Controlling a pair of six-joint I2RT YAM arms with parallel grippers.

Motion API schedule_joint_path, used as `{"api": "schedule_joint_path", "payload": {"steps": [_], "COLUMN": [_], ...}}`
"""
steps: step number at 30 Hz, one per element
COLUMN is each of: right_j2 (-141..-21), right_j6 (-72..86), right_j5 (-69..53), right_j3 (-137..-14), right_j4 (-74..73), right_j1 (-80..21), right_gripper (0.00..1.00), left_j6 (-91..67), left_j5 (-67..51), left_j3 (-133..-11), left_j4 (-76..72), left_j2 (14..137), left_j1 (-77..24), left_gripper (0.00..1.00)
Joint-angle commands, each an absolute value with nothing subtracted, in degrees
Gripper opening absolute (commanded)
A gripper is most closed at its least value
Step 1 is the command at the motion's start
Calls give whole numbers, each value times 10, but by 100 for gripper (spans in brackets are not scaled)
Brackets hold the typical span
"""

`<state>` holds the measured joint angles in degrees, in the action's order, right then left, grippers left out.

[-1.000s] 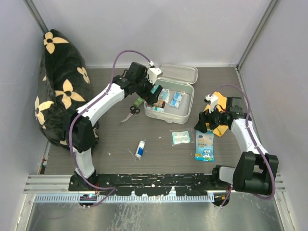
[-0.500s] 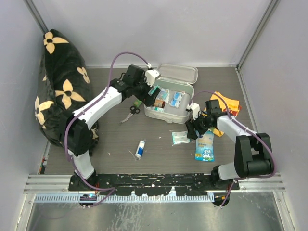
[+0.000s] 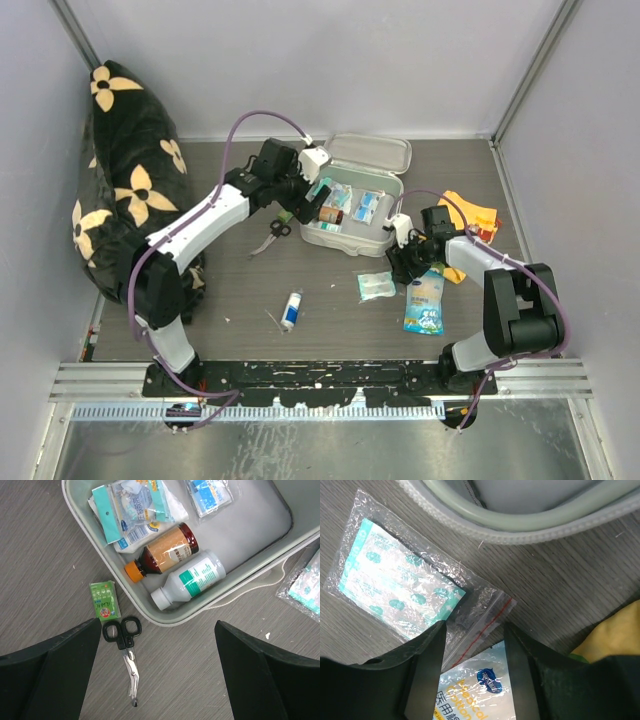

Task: Organize the medicine kit

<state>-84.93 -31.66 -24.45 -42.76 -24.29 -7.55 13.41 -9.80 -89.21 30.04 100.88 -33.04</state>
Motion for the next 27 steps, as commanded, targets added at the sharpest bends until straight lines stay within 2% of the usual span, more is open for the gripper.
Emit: {"api": "schedule_joint_path", "payload": {"steps": [1,16,27], "right_j2": [-850,-861,-812], "right_j6": [-326,-327,-360], "right_j5": [-267,-319,-350], "right_j3": [-431,-441,-455], "right_j4": [-235,-229,-277], "right_j1": [-80,-80,-81], "right_gripper": [53,27,10], "left_j6": [150,153,160], "left_j5": [-88,-55,-38], "left_j3": [-881,-849,-836], "left_j4": [265,236,225], "left_j2": [970,942,935], "left_j1": [-330,-330,-328], "left_gripper": [99,99,100]}}
